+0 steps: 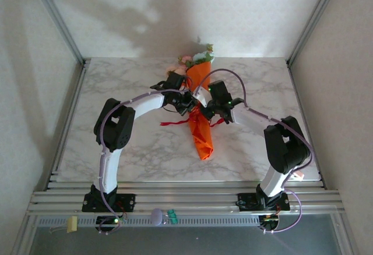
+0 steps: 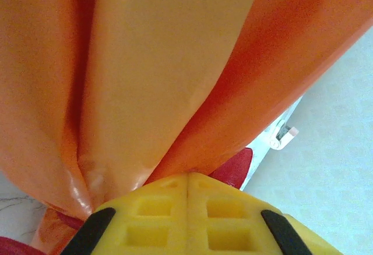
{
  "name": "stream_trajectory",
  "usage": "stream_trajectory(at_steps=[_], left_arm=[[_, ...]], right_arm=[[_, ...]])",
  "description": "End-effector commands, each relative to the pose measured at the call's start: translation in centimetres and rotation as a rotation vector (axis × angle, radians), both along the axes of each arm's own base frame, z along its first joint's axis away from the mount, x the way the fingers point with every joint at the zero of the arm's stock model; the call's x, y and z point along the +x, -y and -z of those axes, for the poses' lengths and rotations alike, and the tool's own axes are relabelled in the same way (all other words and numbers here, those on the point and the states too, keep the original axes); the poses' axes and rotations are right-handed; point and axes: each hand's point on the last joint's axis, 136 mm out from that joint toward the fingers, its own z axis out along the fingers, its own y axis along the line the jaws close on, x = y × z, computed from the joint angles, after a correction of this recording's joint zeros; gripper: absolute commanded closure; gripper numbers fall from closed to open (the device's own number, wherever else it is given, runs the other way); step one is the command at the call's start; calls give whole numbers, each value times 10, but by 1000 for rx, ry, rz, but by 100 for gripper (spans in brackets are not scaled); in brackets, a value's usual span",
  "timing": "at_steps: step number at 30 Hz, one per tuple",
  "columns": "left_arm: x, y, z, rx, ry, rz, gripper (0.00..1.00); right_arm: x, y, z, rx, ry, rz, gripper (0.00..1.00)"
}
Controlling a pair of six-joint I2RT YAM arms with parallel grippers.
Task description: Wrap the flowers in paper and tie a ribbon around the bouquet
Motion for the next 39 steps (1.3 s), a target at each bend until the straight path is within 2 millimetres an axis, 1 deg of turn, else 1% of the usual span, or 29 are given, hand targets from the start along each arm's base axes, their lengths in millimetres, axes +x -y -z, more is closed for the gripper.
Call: stream_trajectory(at_steps=[1,3,4,7,8,12,16,18,20,21,22,23,24,27,29,32,33,36,39], left_arm=[[1,-4,-16,-19,5,-3,100],[2,-6,-19,-21,1,-10,98],[3,-7,-19,-20,-3,-15,95],[0,-10,-21,-18,-19,-18,89],[-1,-12,-21,-14,-26,-20,86],[-6,-21,-19,27,-46,-31,77],[-7,-42,-23,103,-42,-78,69],[-4,-55,-29,148,-28,-121,64],[-2,-71,-38,211,3,-174,62],[-1,-76,-43,229,22,-194,62],[0,-75,-51,223,49,-204,65],[-2,-71,-58,196,69,-202,69],[-6,-67,-60,171,66,-201,73],[-24,-46,-60,63,17,-190,83],[-32,-30,-66,-19,10,-201,86],[-38,-12,-73,-94,2,-221,88],[-39,-8,-73,-102,4,-221,90],[-40,-3,-62,-91,-25,-232,95],[-40,-6,-47,-64,-56,-258,96]], right_arm=[[3,-3,3,12,-36,-4,100],[4,-3,5,10,-45,-1,100],[5,-3,7,7,-51,1,100],[7,-4,10,3,-59,7,100],[8,-4,11,2,-62,7,100],[12,-4,13,0,-69,14,100],[13,-6,15,0,-81,13,100],[14,-6,17,-2,-87,16,100],[14,-7,19,2,-99,13,100],[13,-8,19,3,-105,9,100],[13,-7,20,2,-113,12,100],[13,-8,21,4,-121,11,100],[13,-8,21,8,-128,11,100],[13,-8,19,30,-151,8,100],[11,-9,20,43,-181,1,100],[10,-11,21,57,-217,-8,100],[10,-10,20,58,-220,-7,100],[11,-10,22,60,-226,-1,100],[11,-9,23,62,-230,4,100]])
